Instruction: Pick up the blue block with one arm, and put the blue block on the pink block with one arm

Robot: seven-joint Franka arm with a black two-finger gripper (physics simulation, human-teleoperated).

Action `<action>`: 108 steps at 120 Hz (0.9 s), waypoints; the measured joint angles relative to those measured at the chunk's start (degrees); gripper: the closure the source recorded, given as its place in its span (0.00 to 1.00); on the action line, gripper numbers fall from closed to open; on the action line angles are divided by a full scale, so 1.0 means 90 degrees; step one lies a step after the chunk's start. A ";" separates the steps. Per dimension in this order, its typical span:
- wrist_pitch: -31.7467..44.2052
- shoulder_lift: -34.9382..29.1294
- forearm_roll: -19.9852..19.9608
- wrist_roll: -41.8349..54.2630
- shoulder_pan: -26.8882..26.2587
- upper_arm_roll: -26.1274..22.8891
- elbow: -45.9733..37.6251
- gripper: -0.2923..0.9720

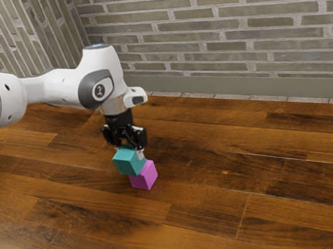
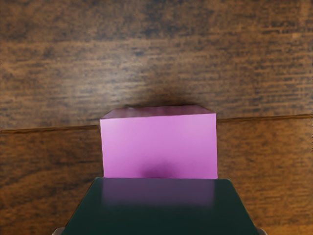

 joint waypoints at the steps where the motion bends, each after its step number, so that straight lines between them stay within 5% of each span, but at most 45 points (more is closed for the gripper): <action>1: -0.0001 0.0010 0.0000 0.0012 0.0000 -0.0001 0.0015 0.48; 108: -0.0204 0.0316 0.0011 0.0070 -0.0008 0.0119 0.0572 0.50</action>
